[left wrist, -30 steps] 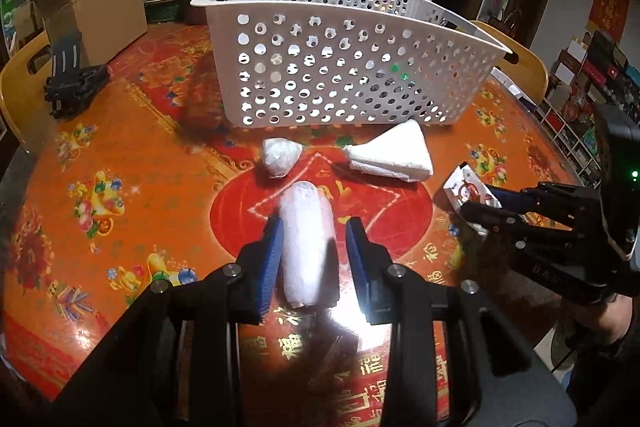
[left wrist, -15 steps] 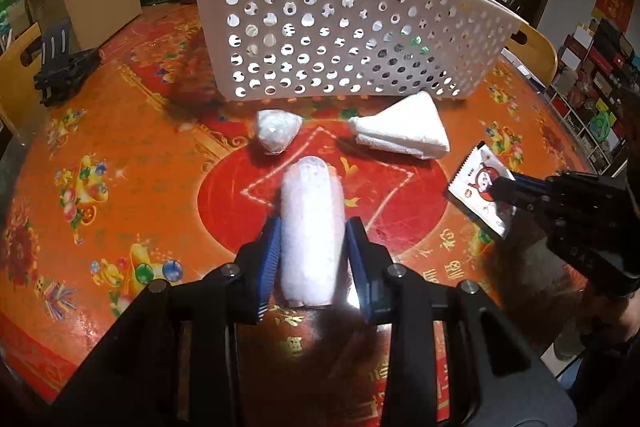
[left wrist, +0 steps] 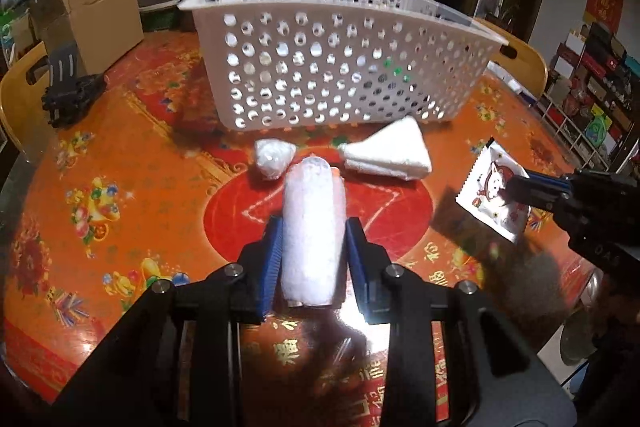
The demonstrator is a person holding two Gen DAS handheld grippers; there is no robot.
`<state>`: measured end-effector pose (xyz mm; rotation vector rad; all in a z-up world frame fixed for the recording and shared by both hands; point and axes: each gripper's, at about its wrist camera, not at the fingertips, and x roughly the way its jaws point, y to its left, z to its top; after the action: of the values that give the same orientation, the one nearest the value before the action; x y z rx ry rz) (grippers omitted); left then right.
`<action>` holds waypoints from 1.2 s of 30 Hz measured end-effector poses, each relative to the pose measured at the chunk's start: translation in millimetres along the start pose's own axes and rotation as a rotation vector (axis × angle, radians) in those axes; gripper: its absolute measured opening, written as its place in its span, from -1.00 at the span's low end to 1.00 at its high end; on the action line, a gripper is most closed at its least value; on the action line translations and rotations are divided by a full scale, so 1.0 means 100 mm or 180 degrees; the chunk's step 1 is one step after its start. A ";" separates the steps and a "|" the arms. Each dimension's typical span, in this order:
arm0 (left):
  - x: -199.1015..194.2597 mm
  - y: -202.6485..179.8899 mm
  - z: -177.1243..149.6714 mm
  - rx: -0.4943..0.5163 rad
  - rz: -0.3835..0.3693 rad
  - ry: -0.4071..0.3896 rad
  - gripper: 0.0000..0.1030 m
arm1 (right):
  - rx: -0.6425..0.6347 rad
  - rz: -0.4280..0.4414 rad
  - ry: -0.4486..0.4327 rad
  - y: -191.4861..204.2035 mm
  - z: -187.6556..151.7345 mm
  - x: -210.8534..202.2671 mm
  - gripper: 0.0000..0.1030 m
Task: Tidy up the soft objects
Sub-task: 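Grasp the pink-white rolled towel with left gripper while right grasps printed sachet, then carry the rolled towel and sachet into the basket with both grippers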
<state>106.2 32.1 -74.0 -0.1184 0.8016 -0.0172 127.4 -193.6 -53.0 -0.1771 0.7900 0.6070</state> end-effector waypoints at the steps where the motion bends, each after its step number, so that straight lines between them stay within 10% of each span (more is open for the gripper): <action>1: -0.05 0.01 0.01 -0.0010 -0.0019 -0.0027 -0.44 | 0.0003 0.0003 -0.0016 0.00 0.01 -0.02 -0.88; 21: -0.72 -0.02 0.43 0.0047 -0.0048 -0.0461 -0.44 | -0.0064 -0.0070 -0.0441 -0.02 0.41 -0.60 -0.89; 36: -0.98 -0.05 1.40 0.0073 -0.0102 -0.0716 -0.44 | -0.0076 -0.0176 -0.0714 -0.22 1.18 -0.85 -0.89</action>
<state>138.6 47.3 93.2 -0.1092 0.5747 -0.0427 165.4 -205.9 88.3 -0.1492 0.5598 0.5729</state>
